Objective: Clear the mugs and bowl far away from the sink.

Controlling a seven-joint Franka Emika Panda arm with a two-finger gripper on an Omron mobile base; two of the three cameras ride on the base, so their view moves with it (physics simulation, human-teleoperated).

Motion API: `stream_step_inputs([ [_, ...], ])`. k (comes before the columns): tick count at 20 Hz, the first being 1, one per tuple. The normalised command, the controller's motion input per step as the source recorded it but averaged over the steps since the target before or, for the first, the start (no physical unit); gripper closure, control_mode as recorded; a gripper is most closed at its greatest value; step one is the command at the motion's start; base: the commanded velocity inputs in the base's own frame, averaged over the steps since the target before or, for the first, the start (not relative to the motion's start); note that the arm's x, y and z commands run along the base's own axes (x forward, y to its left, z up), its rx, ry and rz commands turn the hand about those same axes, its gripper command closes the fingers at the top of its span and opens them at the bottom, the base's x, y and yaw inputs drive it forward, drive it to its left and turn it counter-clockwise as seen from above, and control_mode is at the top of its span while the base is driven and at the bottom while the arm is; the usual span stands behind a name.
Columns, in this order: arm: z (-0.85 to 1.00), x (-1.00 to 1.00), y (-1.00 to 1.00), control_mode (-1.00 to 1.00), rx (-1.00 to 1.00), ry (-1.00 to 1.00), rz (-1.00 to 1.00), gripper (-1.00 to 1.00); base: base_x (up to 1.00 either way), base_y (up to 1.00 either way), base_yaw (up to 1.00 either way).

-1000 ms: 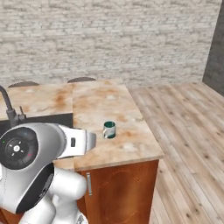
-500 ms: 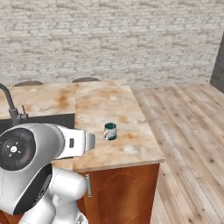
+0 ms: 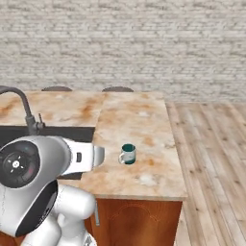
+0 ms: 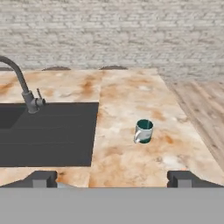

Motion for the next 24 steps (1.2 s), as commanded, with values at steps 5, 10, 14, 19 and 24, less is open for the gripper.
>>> stream_step_inputs([
  [5,0.11,0.87,0.08,-1.00,0.00,0.65,-0.05,-1.00,0.00,0.00,0.00],
  [10,0.00,0.61,0.13,-1.00,-0.01,0.66,-0.16,-1.00,0.00,0.00,0.00],
  [14,-0.08,0.04,0.00,-1.00,0.00,0.19,-0.07,-1.00,0.00,0.00,0.00],
  [19,-0.41,0.00,0.00,-1.00,0.04,-0.01,0.00,-1.00,0.00,0.00,0.00],
  [24,-0.61,0.00,0.00,-1.00,0.05,0.00,-0.01,-1.00,0.00,0.00,0.00],
])
